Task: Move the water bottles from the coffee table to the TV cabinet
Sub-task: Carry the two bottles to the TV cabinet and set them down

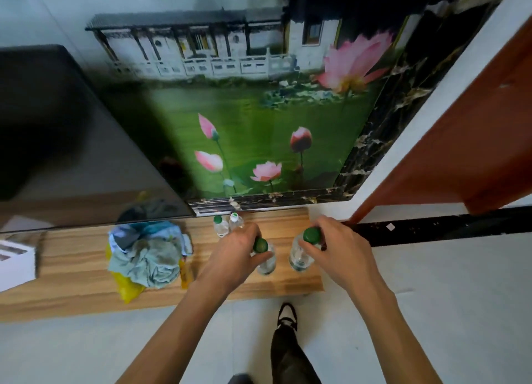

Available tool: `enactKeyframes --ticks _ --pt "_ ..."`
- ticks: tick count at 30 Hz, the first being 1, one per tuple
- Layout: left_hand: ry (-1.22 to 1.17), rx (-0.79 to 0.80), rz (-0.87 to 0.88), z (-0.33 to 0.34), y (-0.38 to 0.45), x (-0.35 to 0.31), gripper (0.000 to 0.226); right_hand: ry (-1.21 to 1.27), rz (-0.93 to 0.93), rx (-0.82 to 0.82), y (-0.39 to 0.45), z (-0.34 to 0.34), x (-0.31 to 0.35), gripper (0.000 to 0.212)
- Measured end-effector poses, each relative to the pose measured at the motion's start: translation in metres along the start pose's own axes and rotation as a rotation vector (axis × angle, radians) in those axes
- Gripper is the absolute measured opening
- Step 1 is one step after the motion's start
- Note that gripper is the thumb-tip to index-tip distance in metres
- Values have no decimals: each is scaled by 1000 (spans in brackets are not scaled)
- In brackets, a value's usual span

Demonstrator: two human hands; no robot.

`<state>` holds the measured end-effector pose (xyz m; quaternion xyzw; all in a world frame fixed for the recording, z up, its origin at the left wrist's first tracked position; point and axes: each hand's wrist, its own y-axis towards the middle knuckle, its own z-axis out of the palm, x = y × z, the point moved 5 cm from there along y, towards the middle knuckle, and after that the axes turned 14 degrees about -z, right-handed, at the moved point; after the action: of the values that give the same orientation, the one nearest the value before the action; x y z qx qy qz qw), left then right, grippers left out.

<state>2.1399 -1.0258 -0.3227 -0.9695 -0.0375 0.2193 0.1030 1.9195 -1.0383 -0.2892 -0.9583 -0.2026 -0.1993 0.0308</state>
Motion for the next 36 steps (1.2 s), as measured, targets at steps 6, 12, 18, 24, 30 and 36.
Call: enactKeyframes --ticks 6,12,18,24,30,36 --pt "60 57 -118 28 61 18 31 51 -10 112 66 48 -43 29" --pt "116 64 -140 57 119 46 30 115 -9 125 111 101 -66 29" --pt "138 11 -137 108 170 91 30 57 -8 201 151 177 -90 32" --pt "215 -32 -71 153 203 122 31 52 -41 208 184 244 -116 33" --pt "306 -80 56 182 232 140 30 27 -119 227 206 289 -132 31" --pt "347 -57 66 212 259 156 31 13 -162 255 222 327 -135 34"
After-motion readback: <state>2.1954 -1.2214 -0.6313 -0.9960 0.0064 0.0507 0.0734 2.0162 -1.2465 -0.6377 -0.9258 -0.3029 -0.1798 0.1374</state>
